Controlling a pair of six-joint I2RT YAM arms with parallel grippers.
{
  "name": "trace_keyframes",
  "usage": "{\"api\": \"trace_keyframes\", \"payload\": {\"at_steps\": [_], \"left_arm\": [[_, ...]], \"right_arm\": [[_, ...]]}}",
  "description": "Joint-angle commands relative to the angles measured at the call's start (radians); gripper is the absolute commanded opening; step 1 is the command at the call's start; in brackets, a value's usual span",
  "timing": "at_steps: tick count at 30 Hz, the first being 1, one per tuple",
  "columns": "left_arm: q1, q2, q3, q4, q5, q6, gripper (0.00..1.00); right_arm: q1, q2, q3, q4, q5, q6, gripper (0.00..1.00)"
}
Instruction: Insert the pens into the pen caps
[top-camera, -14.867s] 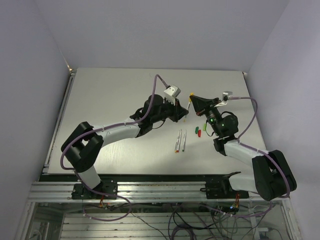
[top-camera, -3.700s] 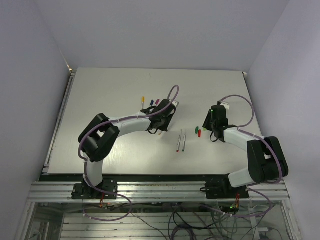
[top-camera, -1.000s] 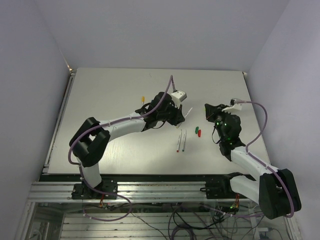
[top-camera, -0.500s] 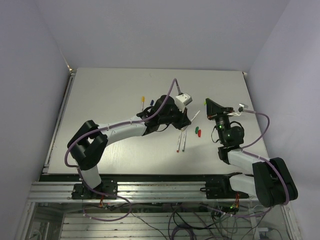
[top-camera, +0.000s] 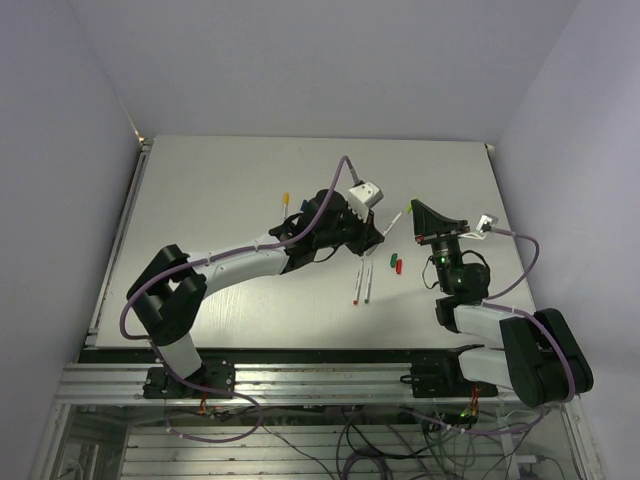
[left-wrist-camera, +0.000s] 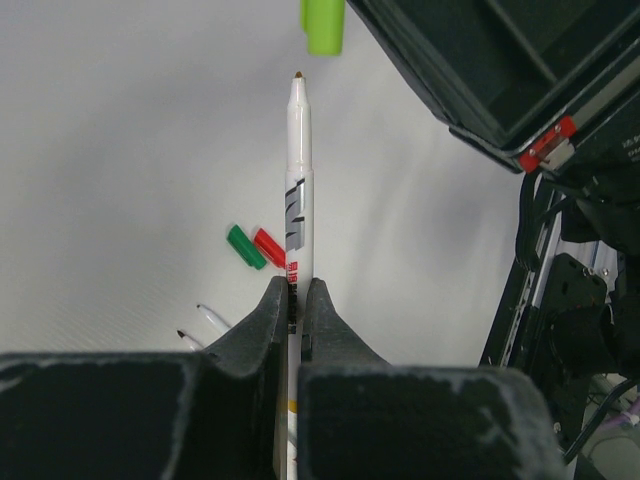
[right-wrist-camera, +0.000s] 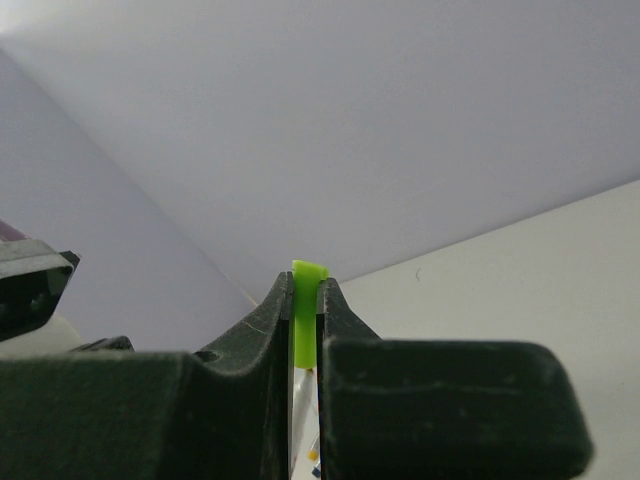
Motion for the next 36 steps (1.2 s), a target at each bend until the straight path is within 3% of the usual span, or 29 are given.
{"api": "trace_keyframes", "payload": {"at_steps": [1, 36], "left_arm": [[-0.004, -0.034, -0.008, 0.083, -0.036, -0.003, 0.07], [-0.017, -0.012, 0.000, 0.079, 0.003, 0.006, 0.07]], "right_arm": [[-0.002, -0.002, -0.017, 0.063, -0.003, 0.024, 0.00], [-0.003, 0.033, 0.038, 0.123, -0.004, 0.022, 0.00]]}}
